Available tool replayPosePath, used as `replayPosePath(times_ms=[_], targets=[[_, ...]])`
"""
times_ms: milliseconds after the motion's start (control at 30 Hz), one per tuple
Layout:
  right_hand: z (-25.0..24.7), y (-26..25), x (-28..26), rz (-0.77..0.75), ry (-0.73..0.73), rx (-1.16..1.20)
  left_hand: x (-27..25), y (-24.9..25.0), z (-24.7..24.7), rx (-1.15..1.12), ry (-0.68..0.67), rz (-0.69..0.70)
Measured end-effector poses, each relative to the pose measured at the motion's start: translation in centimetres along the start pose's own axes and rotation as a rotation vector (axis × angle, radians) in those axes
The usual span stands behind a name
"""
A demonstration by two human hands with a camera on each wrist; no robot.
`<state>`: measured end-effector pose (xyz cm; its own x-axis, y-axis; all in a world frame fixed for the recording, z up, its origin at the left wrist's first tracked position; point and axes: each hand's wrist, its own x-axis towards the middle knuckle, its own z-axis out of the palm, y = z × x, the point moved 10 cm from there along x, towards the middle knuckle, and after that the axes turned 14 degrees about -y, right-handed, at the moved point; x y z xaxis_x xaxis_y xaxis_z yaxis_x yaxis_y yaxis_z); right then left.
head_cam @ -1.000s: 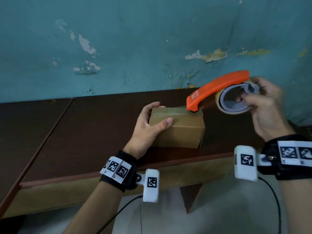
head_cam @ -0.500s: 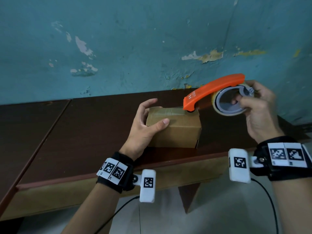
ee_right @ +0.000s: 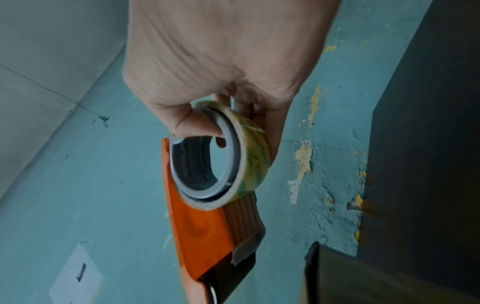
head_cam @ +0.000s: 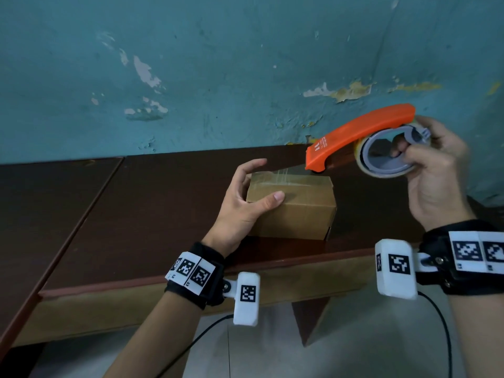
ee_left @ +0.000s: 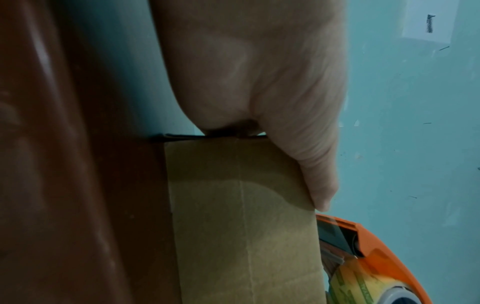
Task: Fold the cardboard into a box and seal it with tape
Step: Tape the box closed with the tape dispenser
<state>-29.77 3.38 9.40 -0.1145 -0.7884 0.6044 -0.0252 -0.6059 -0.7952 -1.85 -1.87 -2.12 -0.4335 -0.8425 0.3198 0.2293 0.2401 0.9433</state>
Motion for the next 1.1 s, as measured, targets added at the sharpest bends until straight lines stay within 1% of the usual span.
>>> replayPosePath(times_ms=[167,467,700,1100], targets=[[-0.3,0.5,-0.3,0.036,-0.002,-0.034,0.0,0.1,0.1,-0.014,-0.017,0.008],[-0.9,2.0,-0.7,0.115,-0.011,-0.064,0.2,0.0,0.0,0.032,-0.027,0.028],[-1.5,2.6,-0.8,0.123,-0.018,-0.086,0.4,0.2,0.1,0.065,-0.037,0.031],[-1.6,2.7,-0.7,0.116,-0.060,-0.153,0.4,0.0,-0.1,0.035,-0.029,0.008]])
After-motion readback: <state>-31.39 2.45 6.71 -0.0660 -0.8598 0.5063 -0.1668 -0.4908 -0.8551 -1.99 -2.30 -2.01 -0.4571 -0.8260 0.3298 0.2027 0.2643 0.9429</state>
